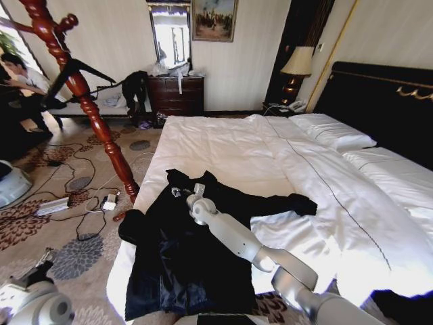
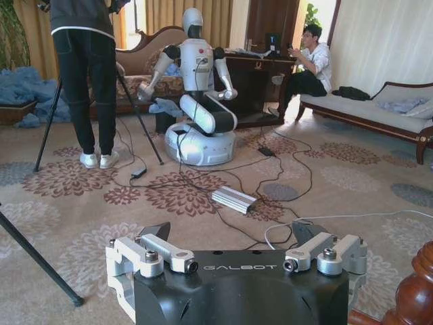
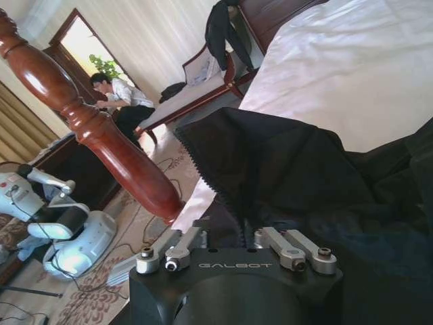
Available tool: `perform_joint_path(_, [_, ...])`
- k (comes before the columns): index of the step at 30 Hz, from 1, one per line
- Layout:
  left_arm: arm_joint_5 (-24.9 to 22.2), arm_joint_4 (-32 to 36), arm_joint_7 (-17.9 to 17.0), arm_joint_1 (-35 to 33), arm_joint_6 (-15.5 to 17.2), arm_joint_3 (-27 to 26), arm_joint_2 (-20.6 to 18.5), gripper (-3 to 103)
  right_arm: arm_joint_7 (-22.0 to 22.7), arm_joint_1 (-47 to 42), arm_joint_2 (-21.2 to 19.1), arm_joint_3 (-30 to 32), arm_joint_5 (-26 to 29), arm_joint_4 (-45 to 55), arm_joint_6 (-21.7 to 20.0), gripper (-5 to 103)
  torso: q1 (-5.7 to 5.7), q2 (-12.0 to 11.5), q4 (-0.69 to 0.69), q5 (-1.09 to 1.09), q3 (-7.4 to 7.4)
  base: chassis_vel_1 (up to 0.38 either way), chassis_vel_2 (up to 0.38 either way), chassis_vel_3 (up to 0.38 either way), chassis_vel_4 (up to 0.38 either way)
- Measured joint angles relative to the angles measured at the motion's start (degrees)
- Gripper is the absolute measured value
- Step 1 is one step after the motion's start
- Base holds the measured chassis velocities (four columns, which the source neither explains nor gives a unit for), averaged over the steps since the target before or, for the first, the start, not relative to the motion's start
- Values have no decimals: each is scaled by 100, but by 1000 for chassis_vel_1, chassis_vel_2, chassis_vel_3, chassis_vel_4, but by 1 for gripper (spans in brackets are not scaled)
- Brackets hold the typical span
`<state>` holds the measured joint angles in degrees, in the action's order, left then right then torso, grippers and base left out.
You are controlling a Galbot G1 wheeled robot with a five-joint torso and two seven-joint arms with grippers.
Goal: Pick up the clothes from the bed and hang them on the clothes hanger.
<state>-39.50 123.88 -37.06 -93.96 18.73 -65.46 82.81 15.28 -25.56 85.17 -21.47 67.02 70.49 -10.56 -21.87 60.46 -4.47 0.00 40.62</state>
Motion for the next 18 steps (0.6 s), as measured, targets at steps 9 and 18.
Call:
perform_joint_path(9, [-1,-63,-49,71,31,49,-15,100,-66,-50,-75,2,-7,158,5,1,0,0,1,0,0,0,0,0,0])
perform_joint_path(18, [-391,-331,-63,272,121,146,-286,100,497,-395,-936,22,1109,1985,-122,0,0,0,0,1,0,0,0,0,0])
